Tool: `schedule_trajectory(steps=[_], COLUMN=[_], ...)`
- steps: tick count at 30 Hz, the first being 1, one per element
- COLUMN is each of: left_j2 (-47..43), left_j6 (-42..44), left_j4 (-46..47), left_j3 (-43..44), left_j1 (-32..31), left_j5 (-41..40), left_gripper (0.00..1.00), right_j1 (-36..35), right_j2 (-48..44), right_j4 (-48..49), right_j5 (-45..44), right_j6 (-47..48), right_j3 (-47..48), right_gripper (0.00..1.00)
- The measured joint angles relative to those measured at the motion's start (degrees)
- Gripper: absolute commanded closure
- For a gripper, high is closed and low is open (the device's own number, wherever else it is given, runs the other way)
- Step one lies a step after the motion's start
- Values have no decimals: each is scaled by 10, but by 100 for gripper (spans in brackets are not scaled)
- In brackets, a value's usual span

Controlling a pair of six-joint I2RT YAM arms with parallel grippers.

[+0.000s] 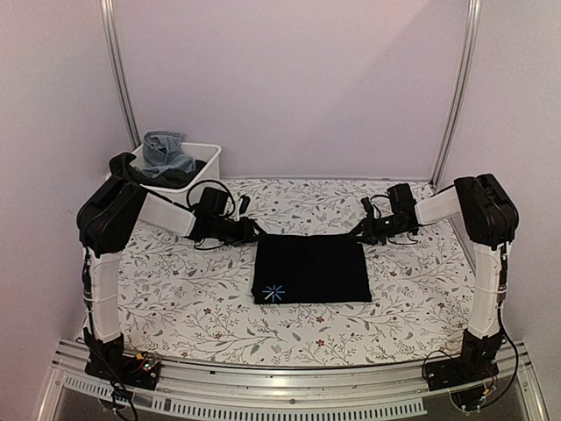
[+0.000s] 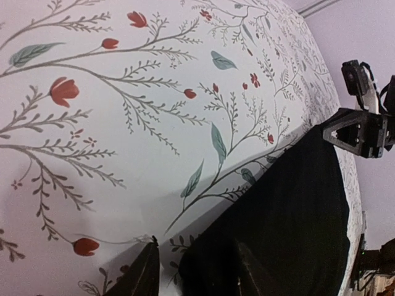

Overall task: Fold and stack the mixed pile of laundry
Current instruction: Adjust the square-folded T-shirt at the center of the board.

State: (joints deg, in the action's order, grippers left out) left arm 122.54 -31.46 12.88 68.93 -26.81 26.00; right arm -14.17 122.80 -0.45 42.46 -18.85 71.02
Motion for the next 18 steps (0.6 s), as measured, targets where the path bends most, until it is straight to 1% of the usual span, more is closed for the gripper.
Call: schedule_trajectory(steps=[3, 7, 18], left_j2=[1, 1, -18], left_j6=[-2, -6, -13], left_j4=[9, 35, 63], left_j3=[0, -6, -26], left_j1=[0, 0, 0], left_j5=[11, 22, 27], left_gripper=[83, 100, 100], right_j1=[0, 0, 0], right_j2=[0, -5, -91], right_j4=[0, 0, -8], right_j5=[3, 3, -3], right_j6=[-5, -7, -7], right_j3=[0, -2, -40], right_gripper=[100, 100, 100])
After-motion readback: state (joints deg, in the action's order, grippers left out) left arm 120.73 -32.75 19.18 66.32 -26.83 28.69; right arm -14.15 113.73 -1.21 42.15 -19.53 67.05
